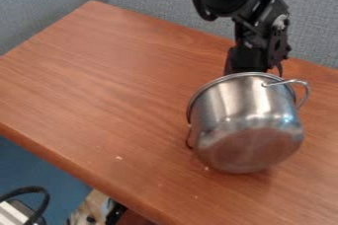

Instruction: Move the red object from the metal pot to the table

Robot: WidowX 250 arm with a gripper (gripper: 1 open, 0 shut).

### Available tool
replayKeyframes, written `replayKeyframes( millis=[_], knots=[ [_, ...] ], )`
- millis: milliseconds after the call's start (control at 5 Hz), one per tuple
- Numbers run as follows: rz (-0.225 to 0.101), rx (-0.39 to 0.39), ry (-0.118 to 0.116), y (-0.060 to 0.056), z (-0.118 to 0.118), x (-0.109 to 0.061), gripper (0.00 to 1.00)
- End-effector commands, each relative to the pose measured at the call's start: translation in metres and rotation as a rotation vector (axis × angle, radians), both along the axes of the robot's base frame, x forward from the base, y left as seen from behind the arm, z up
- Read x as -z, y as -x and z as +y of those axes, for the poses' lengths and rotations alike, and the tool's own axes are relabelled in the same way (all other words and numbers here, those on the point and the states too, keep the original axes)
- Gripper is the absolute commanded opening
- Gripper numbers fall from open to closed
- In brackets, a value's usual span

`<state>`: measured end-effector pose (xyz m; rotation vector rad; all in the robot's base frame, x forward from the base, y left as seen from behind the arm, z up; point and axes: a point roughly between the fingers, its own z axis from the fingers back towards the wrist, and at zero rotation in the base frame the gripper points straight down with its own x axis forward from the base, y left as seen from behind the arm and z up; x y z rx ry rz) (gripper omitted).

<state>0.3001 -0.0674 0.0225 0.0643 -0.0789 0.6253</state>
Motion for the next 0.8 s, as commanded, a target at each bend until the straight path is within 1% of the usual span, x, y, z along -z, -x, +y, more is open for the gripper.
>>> replayKeyframes(
  millis=[0, 200, 600],
  knots=[
    [-0.024, 0.006, -0.009, 0.001, 0.016, -0.013, 0.00],
    [-0.030, 0.016, -0.010, 0.006, 0.024, -0.015, 0.00],
    [-0.026, -0.127, -0.015, 0.017, 0.023, -0.028, 0.00]
  ],
)
